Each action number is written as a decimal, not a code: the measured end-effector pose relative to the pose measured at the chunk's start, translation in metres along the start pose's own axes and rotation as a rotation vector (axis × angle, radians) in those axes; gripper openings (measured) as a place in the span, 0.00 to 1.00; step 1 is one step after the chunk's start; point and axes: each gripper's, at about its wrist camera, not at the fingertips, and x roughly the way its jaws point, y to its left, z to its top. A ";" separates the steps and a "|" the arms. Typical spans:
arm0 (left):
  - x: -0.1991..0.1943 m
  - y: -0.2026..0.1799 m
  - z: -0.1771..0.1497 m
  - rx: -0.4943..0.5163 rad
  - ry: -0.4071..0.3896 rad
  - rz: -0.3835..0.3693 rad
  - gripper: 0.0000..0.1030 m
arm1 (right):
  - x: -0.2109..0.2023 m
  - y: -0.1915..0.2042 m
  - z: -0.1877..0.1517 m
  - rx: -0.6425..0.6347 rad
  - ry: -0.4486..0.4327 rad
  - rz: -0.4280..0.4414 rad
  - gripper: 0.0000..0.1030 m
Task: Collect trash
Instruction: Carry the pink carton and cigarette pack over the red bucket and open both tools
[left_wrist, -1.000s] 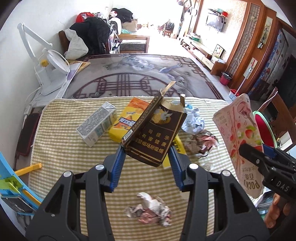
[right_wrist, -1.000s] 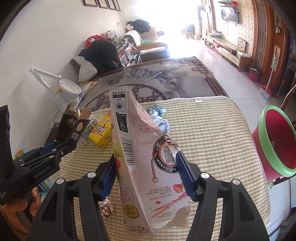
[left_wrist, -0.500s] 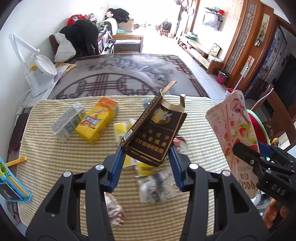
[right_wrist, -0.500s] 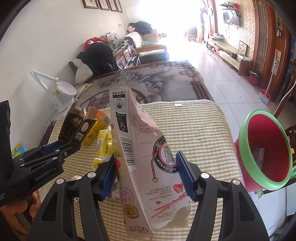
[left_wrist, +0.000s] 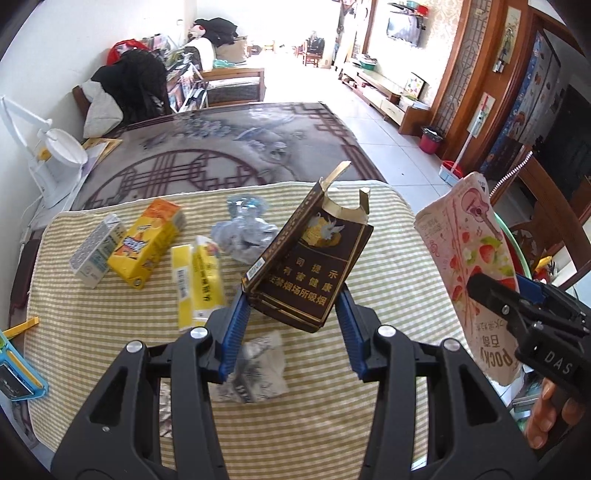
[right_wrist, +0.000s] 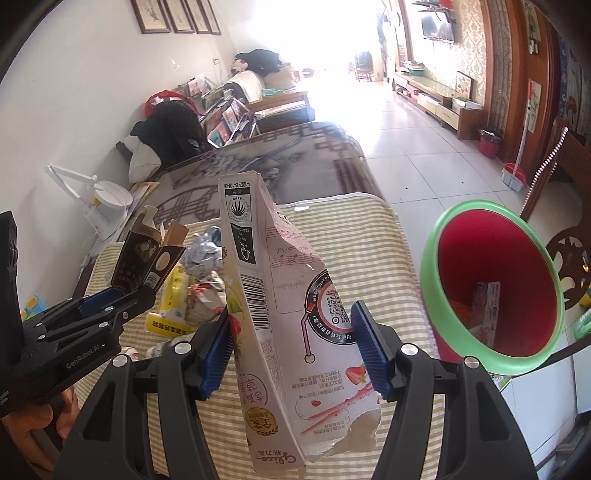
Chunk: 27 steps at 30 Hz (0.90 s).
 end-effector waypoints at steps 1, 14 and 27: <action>0.001 -0.005 0.000 0.006 0.002 -0.003 0.43 | -0.001 -0.007 0.001 0.007 -0.002 -0.006 0.58; 0.015 -0.047 0.009 0.052 0.017 -0.021 0.43 | -0.013 -0.139 0.002 0.204 -0.032 -0.258 0.58; 0.045 -0.156 0.028 0.245 0.021 -0.163 0.43 | -0.027 -0.213 -0.005 0.300 -0.052 -0.317 0.68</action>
